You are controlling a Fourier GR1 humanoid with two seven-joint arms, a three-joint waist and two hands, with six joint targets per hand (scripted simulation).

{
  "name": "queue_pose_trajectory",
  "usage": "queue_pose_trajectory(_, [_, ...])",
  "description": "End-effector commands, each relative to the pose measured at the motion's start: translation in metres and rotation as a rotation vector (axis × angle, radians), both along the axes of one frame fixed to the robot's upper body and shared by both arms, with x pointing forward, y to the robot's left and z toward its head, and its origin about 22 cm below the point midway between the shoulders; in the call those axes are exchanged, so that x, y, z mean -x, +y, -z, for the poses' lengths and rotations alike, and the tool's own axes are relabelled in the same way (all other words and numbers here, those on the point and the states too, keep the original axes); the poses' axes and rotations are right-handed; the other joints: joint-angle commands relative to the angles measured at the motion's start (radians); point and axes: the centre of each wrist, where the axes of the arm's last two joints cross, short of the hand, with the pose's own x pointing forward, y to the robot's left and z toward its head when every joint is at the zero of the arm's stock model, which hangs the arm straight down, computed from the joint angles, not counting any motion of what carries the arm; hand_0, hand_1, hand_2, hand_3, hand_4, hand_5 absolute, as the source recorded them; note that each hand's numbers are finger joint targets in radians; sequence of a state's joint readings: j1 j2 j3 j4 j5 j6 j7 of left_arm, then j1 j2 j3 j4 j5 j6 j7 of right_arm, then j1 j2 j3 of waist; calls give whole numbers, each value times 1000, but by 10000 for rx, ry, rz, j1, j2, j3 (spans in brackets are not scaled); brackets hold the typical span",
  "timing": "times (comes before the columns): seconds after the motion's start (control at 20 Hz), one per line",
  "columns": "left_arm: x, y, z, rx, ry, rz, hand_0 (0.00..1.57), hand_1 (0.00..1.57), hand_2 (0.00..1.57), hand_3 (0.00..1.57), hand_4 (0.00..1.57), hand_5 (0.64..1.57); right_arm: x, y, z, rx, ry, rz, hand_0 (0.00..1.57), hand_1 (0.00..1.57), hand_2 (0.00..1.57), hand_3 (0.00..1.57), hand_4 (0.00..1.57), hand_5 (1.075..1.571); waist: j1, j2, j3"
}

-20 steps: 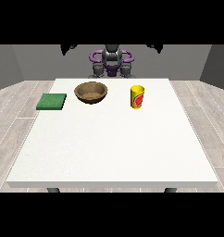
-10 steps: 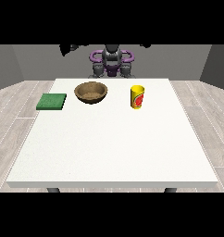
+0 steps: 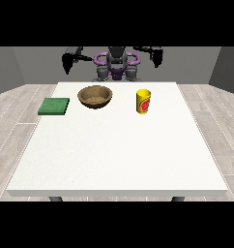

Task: Pick the cup and pour the ball into the bowl, then pick the bowl and place it on the pad

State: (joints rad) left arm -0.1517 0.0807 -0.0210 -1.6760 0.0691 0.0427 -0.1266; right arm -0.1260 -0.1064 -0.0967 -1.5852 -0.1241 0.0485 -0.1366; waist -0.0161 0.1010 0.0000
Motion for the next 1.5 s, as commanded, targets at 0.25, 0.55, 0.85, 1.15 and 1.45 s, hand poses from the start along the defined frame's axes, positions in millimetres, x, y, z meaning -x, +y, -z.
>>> queue_pose_trajectory(0.25, [-49,51,9,-676,-592,-828,0,0,0,0,0,1255,-25,-14,-3,219,-770,-252,0,0,0,0,0,1560,-425,1216,-2])
queue_pose_trajectory(0.55, [-63,35,32,-920,-598,-737,0,0,0,0,0,1259,-45,-46,-7,303,-706,55,0,0,0,0,0,1562,-320,1144,0])
queue_pose_trajectory(0.85, [-72,22,65,-1094,-595,-1436,0,0,0,0,0,1232,-41,-49,7,104,-826,-632,0,0,0,0,0,1564,-801,1258,-1])
queue_pose_trajectory(1.15, [-83,20,85,-884,-1110,-1647,0,0,0,0,0,1271,-47,-42,0,171,-1240,-488,0,0,0,0,0,1559,-1077,1961,-5])
queue_pose_trajectory(1.45, [-92,32,90,-716,-1457,-1913,0,0,0,0,0,1219,-53,-73,-14,378,-1896,-727,0,0,0,0,0,1559,-1146,2545,-5])
